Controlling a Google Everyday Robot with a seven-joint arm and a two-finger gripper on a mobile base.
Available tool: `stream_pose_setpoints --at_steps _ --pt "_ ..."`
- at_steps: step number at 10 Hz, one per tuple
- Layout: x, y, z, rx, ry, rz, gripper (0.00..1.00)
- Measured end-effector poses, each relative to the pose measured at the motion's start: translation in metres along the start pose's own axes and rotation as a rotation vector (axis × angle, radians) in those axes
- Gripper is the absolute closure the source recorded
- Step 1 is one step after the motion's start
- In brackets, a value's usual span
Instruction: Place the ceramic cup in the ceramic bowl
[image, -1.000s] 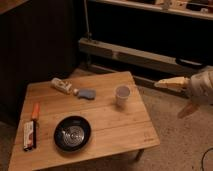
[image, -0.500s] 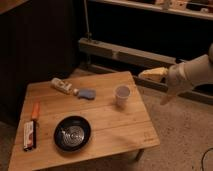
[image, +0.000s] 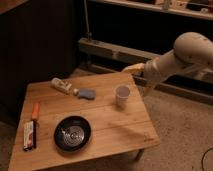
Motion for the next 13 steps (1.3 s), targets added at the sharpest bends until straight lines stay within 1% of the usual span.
stream_pose_setpoints --at_steps 3,6,8,9,10,13 --pt "-0.012 -0.020 0.051 0.070 0.021 0.020 0.20" --pt "-0.023 -0.036 0.093 0.129 0.054 0.046 0.20" --pt "-0.029 -0.054 0.119 0.171 0.076 0.077 0.20" --pt "-0.037 -0.061 0.124 0.188 0.079 0.112 0.20" --pt "-0.047 -0.067 0.123 0.199 0.072 0.147 0.20" --pt "-0.063 -0.072 0.113 0.211 0.031 0.218 0.20"
